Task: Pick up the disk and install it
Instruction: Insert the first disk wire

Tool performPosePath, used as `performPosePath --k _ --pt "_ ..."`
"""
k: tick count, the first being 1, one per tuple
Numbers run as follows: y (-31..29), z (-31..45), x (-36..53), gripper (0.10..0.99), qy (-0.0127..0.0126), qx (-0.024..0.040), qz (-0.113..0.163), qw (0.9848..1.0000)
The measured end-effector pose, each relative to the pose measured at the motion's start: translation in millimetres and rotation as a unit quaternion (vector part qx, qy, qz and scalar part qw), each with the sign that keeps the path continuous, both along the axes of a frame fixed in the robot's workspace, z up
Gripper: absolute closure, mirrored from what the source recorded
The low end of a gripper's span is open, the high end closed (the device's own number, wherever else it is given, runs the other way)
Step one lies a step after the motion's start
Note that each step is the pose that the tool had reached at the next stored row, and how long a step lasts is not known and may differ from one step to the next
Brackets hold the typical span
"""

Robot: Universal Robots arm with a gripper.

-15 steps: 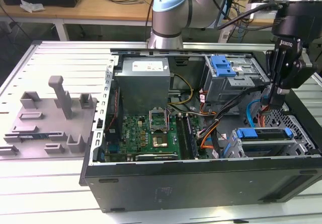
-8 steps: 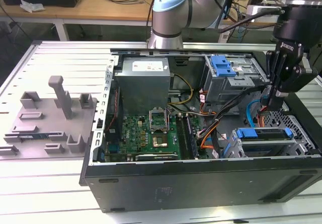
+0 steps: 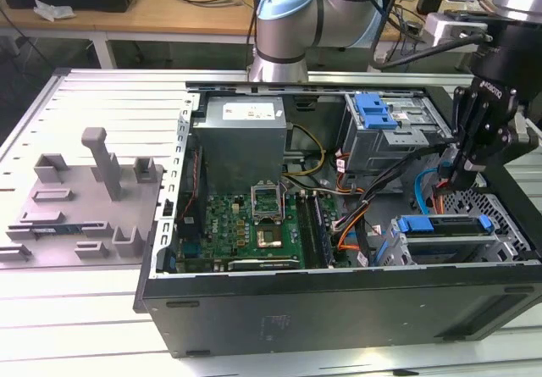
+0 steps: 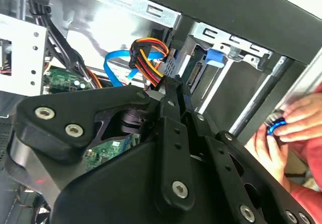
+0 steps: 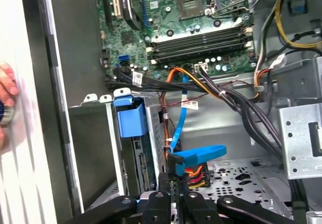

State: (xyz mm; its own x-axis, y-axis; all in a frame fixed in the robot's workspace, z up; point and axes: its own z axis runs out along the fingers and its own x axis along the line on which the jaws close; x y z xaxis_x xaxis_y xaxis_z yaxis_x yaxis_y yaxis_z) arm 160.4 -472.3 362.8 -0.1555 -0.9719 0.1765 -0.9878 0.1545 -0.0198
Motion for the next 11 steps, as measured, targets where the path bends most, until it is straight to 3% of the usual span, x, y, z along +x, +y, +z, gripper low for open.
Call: performPosePath --k 2,8,9,11 --pt "-4.4 1.1 0.0 0.922 -0.0002 0.0101 0.0 0.9999" --pt "-17.5 1.9 0.0 0.922 -0.0018 0.0294 0.0 0.9996" --pt "-20.7 2.0 0.0 0.922 -0.0019 0.0359 0.0 0.9994" --pt "-25.6 2.1 0.2 0.922 -0.0019 0.0428 0.001 0.9991"
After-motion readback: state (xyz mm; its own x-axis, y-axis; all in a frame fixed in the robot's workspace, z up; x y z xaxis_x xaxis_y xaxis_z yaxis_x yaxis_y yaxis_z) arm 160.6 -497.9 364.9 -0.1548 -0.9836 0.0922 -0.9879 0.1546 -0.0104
